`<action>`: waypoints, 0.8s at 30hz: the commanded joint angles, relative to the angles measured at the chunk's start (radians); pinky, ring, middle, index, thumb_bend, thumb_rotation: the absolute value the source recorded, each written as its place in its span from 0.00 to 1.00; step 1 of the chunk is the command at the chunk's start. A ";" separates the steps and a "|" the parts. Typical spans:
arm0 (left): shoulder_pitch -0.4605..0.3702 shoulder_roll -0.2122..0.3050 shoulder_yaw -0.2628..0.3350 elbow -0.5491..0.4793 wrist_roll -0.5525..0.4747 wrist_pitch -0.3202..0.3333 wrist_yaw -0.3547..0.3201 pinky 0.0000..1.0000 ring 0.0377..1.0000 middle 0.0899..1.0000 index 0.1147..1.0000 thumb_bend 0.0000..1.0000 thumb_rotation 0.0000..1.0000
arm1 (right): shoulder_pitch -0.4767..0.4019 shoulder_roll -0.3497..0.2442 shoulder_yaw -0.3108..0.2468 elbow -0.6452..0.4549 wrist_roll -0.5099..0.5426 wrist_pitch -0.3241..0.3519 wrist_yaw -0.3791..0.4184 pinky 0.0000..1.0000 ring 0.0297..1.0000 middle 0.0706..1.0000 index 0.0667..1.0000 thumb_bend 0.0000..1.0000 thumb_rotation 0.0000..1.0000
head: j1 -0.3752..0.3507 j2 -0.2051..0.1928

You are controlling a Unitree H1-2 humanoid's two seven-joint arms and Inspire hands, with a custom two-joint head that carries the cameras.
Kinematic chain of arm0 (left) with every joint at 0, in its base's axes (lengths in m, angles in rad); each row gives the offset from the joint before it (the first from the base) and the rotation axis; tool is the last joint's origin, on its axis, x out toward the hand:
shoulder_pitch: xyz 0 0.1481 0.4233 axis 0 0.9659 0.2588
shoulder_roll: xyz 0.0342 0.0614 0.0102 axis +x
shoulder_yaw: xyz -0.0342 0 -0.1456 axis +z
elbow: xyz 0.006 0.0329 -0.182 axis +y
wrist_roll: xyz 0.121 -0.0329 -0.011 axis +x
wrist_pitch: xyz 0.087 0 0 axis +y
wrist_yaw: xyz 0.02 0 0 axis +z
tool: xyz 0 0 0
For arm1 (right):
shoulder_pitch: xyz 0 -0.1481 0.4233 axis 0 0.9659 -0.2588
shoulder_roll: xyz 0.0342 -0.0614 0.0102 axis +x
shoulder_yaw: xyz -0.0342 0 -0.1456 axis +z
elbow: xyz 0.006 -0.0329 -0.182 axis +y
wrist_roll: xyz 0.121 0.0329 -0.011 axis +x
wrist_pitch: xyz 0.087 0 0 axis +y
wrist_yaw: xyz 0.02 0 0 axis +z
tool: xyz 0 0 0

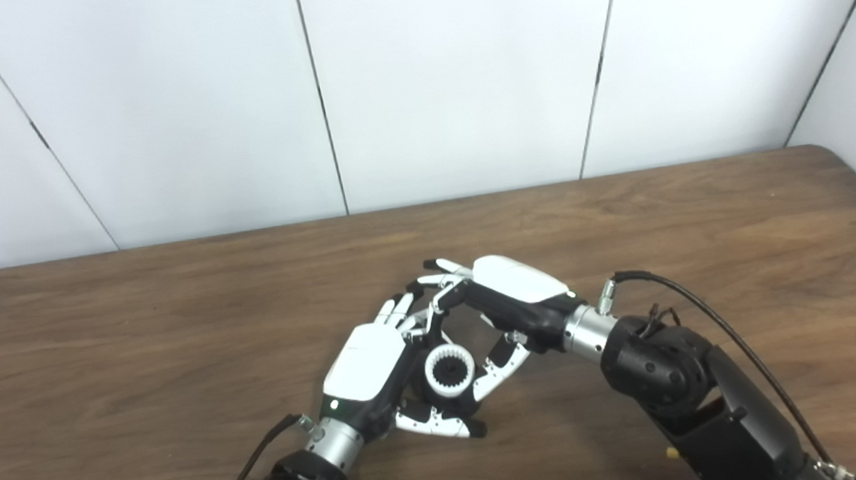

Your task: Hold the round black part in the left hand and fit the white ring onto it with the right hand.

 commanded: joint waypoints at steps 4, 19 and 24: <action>0.076 0.039 -0.027 0.038 0.022 0.017 -0.066 1.00 0.99 0.86 0.41 0.52 0.05 | -0.038 -0.013 -0.011 -0.016 -0.001 -0.030 -0.027 0.00 1.00 0.90 0.44 0.52 0.13 | -0.003 0.001; 0.078 0.044 -0.028 0.044 0.024 0.013 -0.060 1.00 0.99 0.84 0.41 0.52 0.05 | -0.034 -0.016 -0.027 -0.022 -0.004 -0.022 -0.033 0.00 1.00 0.90 0.44 0.52 0.12 | -0.005 -0.004; 0.078 0.042 -0.031 0.035 0.028 0.024 -0.071 1.00 0.99 0.85 0.41 0.52 0.05 | -0.030 -0.015 -0.028 -0.028 0.006 -0.010 -0.021 0.00 1.00 0.90 0.44 0.52 0.13 | -0.001 -0.002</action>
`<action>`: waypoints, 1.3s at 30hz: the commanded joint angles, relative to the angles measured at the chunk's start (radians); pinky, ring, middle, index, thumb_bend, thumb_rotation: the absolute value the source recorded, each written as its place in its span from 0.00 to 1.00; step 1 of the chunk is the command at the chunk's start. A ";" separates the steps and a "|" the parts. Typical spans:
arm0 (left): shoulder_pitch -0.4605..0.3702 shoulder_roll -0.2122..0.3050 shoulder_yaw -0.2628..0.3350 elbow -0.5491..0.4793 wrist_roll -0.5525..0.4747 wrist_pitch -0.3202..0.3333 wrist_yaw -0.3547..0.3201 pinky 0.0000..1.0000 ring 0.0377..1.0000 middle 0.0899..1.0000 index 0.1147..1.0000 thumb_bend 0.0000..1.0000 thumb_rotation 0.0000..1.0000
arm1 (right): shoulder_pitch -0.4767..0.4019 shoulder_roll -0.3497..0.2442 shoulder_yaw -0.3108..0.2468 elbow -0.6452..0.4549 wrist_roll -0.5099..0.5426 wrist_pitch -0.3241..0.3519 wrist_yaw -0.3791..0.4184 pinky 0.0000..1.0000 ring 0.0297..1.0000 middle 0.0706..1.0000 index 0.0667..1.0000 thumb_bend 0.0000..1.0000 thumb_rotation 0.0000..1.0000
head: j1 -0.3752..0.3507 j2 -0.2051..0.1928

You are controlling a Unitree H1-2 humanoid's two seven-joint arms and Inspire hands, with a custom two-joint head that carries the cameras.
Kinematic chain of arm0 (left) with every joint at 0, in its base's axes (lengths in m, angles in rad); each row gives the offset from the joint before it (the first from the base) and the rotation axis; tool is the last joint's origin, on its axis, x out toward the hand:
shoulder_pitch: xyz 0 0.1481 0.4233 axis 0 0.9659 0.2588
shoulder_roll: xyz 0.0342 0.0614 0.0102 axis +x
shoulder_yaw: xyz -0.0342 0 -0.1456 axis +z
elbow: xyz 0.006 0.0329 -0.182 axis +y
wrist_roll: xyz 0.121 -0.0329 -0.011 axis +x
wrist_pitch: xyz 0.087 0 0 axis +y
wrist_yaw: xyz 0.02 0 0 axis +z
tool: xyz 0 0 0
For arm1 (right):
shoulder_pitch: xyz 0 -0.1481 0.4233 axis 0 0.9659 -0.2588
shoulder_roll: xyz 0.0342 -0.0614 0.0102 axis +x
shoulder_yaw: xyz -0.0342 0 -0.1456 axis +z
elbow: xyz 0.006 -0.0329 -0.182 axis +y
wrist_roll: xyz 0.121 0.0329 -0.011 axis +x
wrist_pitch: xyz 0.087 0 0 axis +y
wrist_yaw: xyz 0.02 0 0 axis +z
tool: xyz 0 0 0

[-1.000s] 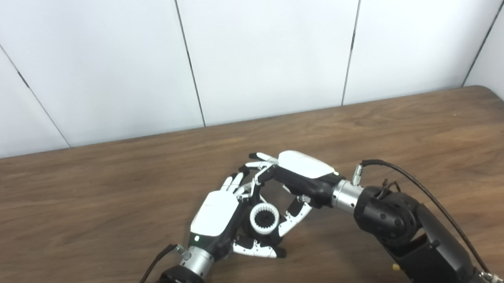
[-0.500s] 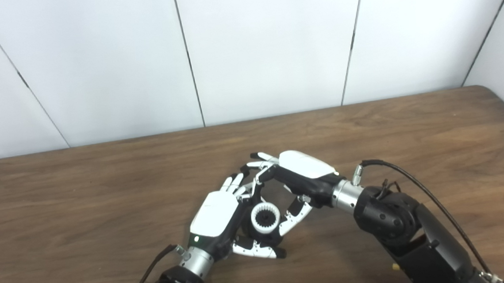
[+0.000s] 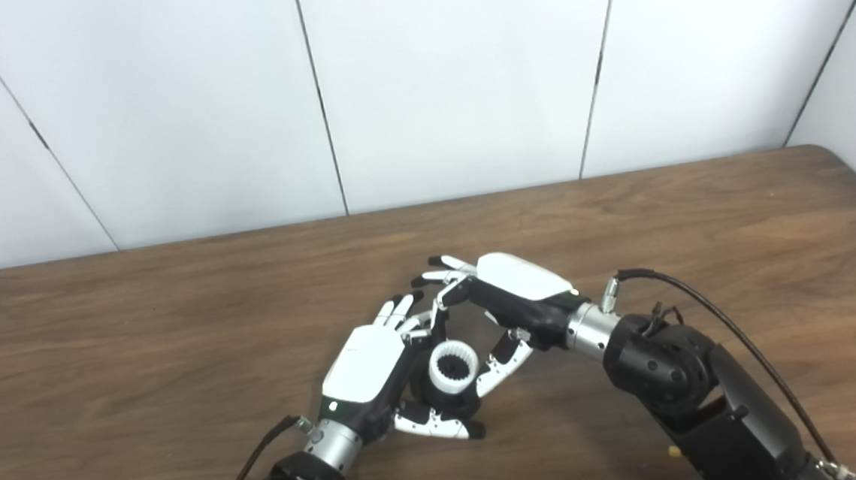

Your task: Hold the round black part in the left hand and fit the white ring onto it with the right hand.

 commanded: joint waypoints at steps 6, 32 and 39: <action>0.071 0.033 -0.030 0.046 0.023 0.021 -0.070 1.00 0.99 0.86 0.41 0.52 0.05 | -0.039 -0.019 0.003 -0.066 -0.008 0.052 0.041 0.00 1.00 0.98 0.66 0.98 0.37 | 0.004 -0.005; 0.043 0.019 -0.034 0.111 0.022 0.005 -0.045 1.00 0.99 0.85 0.41 0.52 0.05 | -0.011 -0.023 -0.060 -0.077 0.050 0.072 -0.005 0.00 1.00 1.00 0.86 1.00 0.47 | 0.004 -0.036; 0.025 0.007 -0.035 0.166 0.036 0.002 -0.011 1.00 0.99 0.85 0.41 0.52 0.05 | 0.081 -0.020 -0.185 -0.159 0.116 0.125 -0.063 0.00 1.00 1.00 0.95 0.89 0.59 | 0.003 -0.064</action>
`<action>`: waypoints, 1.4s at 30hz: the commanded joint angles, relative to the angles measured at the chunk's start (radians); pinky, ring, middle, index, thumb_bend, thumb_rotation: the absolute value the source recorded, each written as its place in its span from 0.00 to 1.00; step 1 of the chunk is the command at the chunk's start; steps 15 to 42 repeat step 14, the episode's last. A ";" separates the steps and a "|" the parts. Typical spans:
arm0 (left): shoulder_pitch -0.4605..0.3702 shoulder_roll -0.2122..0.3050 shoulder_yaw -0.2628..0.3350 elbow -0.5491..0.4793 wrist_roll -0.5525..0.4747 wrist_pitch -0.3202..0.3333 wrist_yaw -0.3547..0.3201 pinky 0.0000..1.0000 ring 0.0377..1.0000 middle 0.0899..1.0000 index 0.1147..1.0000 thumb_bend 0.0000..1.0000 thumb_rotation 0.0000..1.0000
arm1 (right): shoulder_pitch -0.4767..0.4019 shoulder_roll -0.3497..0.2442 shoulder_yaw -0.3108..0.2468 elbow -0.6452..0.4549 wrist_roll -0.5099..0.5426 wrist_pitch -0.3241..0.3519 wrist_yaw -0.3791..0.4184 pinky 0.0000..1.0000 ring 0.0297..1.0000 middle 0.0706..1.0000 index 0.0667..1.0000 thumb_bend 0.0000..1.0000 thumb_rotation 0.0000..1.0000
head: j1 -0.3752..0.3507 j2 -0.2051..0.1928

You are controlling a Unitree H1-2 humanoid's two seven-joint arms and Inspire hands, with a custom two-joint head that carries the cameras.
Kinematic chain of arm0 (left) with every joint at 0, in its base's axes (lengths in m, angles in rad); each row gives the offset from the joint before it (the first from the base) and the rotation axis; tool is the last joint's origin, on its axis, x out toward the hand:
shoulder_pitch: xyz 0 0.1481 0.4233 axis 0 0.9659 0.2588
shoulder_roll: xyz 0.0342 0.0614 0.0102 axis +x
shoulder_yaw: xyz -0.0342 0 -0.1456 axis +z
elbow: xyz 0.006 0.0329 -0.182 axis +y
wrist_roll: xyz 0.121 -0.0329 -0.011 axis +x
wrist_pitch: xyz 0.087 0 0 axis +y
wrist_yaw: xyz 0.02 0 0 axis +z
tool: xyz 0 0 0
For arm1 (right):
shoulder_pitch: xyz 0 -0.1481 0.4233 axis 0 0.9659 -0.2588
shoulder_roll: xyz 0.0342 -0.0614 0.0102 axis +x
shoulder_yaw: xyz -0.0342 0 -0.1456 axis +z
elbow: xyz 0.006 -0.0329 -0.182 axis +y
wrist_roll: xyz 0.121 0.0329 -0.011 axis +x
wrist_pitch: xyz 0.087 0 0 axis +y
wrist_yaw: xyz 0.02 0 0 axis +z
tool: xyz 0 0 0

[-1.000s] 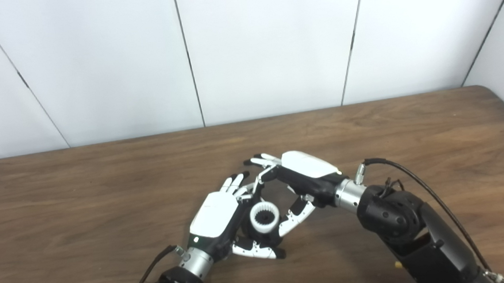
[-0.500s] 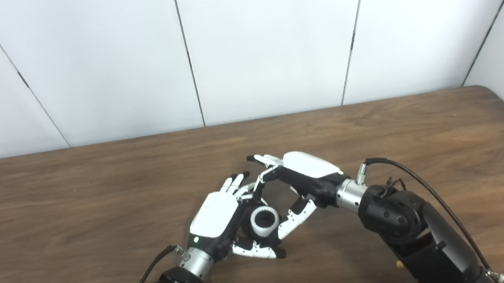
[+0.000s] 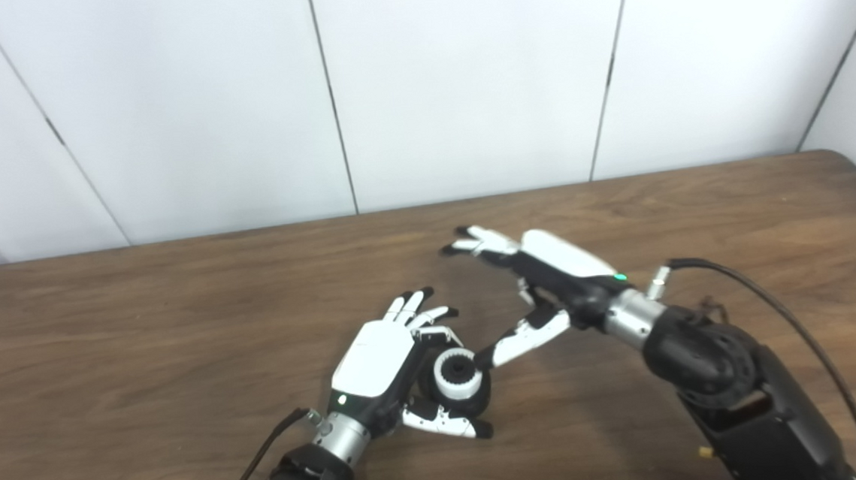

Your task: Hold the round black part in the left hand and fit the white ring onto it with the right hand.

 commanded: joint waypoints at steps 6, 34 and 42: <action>0.050 0.016 -0.024 0.143 0.043 0.028 -0.014 1.00 1.00 0.84 0.41 0.52 0.05 | 0.175 0.015 -0.122 -0.051 -0.002 -0.035 -0.205 0.46 0.99 1.00 0.94 0.57 0.66 | 0.000 -0.016; 0.055 0.022 -0.022 0.137 0.046 0.026 -0.009 1.00 0.99 0.84 0.41 0.52 0.05 | 0.404 0.044 -0.207 -0.043 0.195 -0.162 -0.300 0.89 0.94 0.96 0.93 0.41 0.81 | -0.003 -0.015; 0.055 0.022 -0.022 0.137 0.046 0.026 -0.009 1.00 0.99 0.84 0.41 0.52 0.05 | 0.404 0.044 -0.207 -0.043 0.195 -0.162 -0.300 0.89 0.94 0.96 0.93 0.41 0.81 | -0.003 -0.015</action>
